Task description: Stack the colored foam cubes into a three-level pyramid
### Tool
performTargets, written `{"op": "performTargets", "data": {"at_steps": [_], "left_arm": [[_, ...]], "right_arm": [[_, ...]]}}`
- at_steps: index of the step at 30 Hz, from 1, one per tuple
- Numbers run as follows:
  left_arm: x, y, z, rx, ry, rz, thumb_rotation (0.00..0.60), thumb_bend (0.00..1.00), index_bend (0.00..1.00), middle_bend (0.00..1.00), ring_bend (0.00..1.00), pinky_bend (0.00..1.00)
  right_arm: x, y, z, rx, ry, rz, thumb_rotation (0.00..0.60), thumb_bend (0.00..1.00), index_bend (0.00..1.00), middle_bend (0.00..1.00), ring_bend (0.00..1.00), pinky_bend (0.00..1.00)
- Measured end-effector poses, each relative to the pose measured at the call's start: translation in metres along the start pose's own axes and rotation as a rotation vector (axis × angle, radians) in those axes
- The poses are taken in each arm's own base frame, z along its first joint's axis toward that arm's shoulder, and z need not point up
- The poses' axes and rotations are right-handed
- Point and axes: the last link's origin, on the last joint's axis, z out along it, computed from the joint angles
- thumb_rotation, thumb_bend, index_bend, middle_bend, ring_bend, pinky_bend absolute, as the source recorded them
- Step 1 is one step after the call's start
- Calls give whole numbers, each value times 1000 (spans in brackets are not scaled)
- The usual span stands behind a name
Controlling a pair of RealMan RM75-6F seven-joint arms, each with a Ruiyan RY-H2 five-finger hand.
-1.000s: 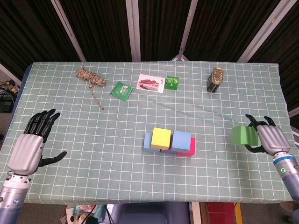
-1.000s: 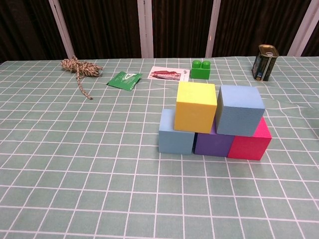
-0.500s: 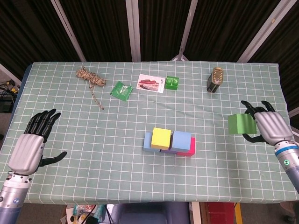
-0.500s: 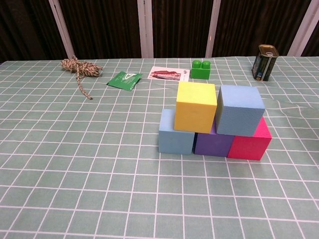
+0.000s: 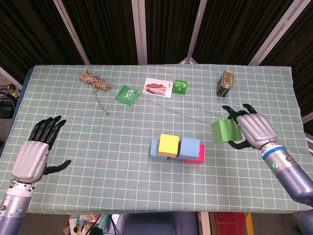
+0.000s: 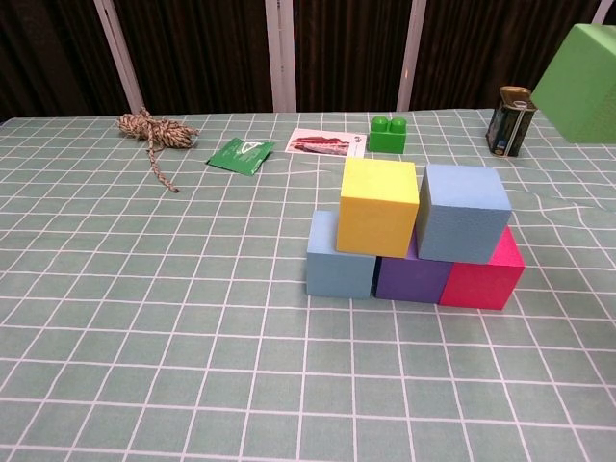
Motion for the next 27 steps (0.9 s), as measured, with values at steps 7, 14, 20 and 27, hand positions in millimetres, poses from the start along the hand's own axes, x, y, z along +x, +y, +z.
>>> {"op": "performTargets", "data": {"at_steps": [7,14,20,27], "left_arm": [[3,-3,2,10,3,0,600,33,0,17,0,0],[6,-2,2,5,17,-1,600,34,0,17,0,0],[7,-3,1,4,18,-3,600,33,0,17,0,0],[10,-2,0,-3,25,-9,600,33,0,17,0,0]], "right_arm": [[3,-27,16,22,-21,4,600,319,0,433,247,0],[8,-56,25,10,-44,-12,600,319,0,452,247,0],[9,-73,25,-37,-60,6,600,320,0,459,250,0],[11,-86,24,-112,-76,46,600,319,0,469,257,0]]}}
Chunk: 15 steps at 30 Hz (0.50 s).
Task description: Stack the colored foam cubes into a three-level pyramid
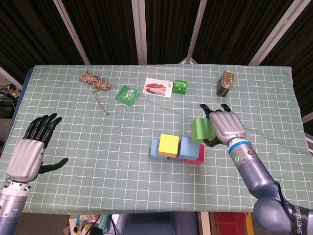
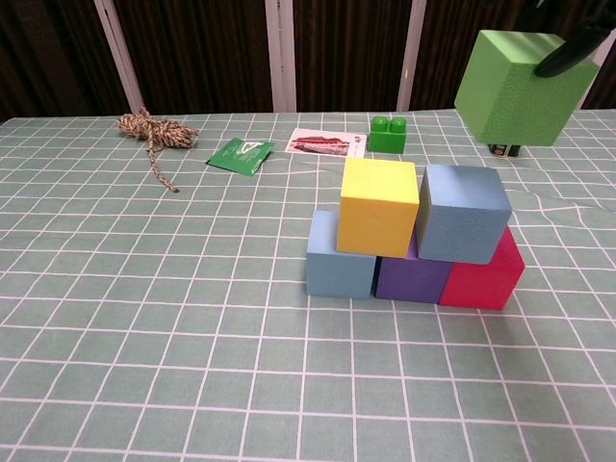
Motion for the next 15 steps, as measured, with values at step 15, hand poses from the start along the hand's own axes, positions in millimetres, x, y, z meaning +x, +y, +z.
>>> {"op": "performTargets", "data": {"at_steps": [15], "left_arm": [[-1,0,0,-1,-4,4,600,34,0,17,0,0]], "right_arm": [[-3,4,-1,-80,-24,57,600,320,0,501,269,0]]}}
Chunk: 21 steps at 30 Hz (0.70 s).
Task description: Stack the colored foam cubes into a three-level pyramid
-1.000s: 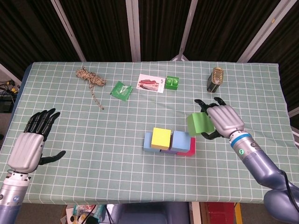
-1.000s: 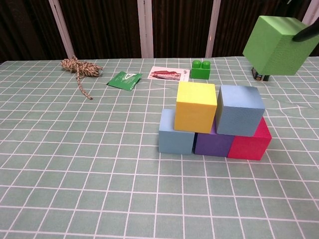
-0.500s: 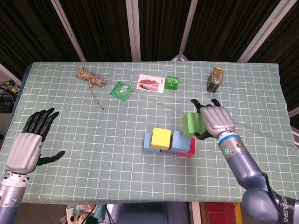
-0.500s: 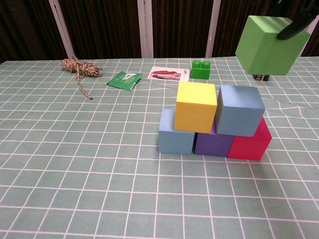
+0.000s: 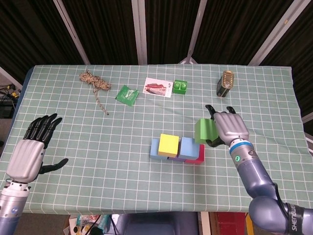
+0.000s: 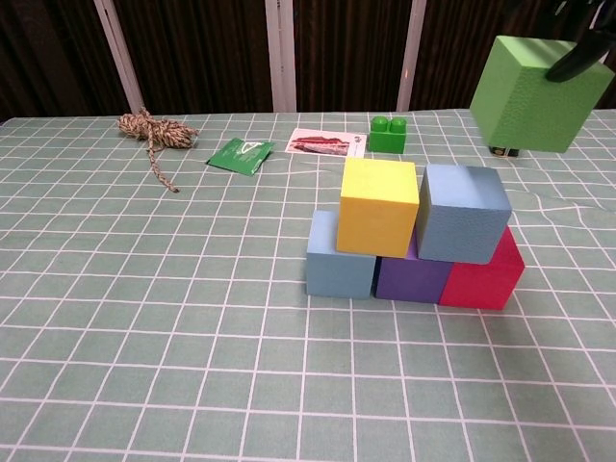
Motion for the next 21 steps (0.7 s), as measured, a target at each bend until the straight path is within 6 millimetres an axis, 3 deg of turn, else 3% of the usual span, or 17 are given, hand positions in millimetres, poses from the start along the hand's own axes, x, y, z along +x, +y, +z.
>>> {"op": "performTargets", "data": {"at_steps": [21], "left_arm": [[1,0,0,0,6,-5,600,33,0,17,0,0]], "right_arm": [[-8,-15,-6,35,-61,136,600,319,1,525,276,0]]}}
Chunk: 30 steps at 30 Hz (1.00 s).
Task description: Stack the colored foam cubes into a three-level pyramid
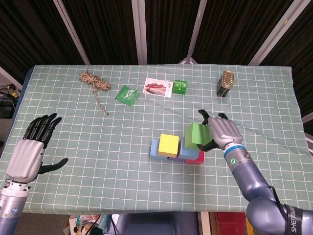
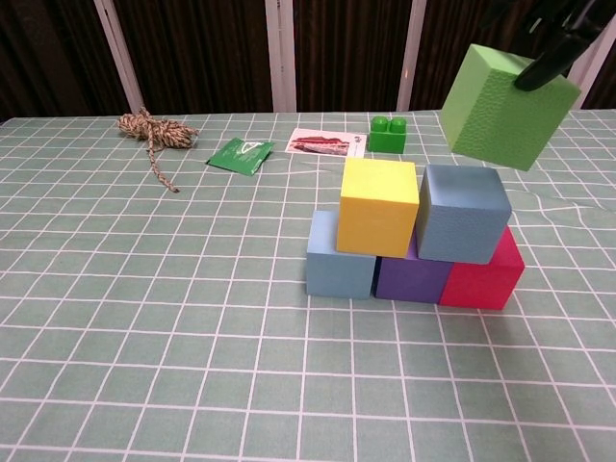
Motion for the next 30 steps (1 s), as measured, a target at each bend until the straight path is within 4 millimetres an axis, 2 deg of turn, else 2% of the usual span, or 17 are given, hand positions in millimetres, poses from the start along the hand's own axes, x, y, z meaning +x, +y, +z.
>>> {"op": "performTargets", "data": {"at_steps": [8,30], "left_arm": [[0,1,0,-2,0,-5,600,34,0,17,0,0],[0,-1,-1,-2,-15,-13,600,34,0,17,0,0]], "right_arm": [[-6,-11,-3,27,-7,28,600,319,1,530,278,0],[-30,-34,5,10,9,20,600,320,1,538,282,0]]}}
